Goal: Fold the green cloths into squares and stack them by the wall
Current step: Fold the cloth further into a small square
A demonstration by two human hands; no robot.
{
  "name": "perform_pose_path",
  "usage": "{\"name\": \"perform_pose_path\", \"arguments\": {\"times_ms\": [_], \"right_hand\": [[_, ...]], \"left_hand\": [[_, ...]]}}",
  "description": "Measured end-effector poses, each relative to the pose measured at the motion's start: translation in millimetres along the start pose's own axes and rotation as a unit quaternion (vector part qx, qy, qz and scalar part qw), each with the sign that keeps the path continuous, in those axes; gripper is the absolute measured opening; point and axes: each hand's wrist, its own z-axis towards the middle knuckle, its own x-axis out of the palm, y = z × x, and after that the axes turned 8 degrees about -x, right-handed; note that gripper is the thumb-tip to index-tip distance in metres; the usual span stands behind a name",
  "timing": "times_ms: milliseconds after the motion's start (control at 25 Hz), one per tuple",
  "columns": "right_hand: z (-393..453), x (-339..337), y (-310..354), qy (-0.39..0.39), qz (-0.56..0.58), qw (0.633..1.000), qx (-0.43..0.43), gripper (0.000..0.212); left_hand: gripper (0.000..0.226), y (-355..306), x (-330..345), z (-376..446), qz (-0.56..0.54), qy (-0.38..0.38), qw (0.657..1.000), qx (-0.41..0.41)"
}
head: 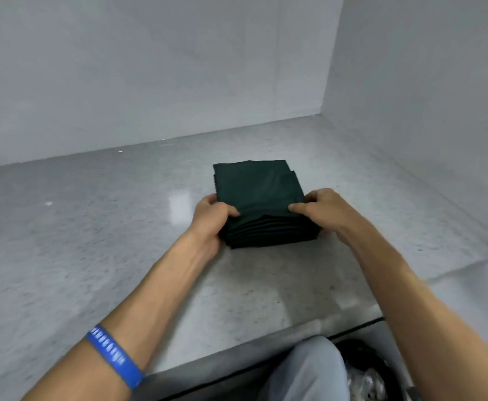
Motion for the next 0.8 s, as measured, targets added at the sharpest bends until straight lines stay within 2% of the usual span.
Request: {"name": "perform_pose_path", "arguments": {"times_ms": [160, 320, 440, 560, 680, 800], "right_hand": [[-10.2, 116.6, 78.4, 0.092, 0.016, 0.994, -0.055, 0.024], [-32.3, 205.4, 138.7, 0.137, -0.012, 0.985, -0.104, 0.024], [-36.4, 221.3, 154.0, 0.115, -0.058, 0.987, -0.098, 0.025], [-32.2, 212.2, 148.0, 0.091, -0.039, 0.993, -0.063, 0.023], [-31.2, 206.6, 140.5, -0.006, -0.033, 0.997, -0.066, 0.025], [-28.2, 210.5, 138.4, -0.076, -0.014, 0.994, -0.073, 0.026]], "left_hand": [[0.043, -14.4, -138.0, -28.6, -0.017, -0.094, 0.995, 0.03], [0.037, -22.3, -238.5, -47.6, 0.019, -0.149, 0.988, 0.036], [0.035, -20.7, -257.1, -43.8, 0.056, -0.132, 0.989, 0.036], [0.03, -22.4, -245.6, -38.3, 0.143, -0.114, 0.982, 0.05], [0.038, -24.3, -238.5, -33.5, 0.253, -0.112, 0.959, 0.061], [0.022, -18.2, -236.3, -35.4, 0.204, -0.124, 0.966, 0.1]]}}
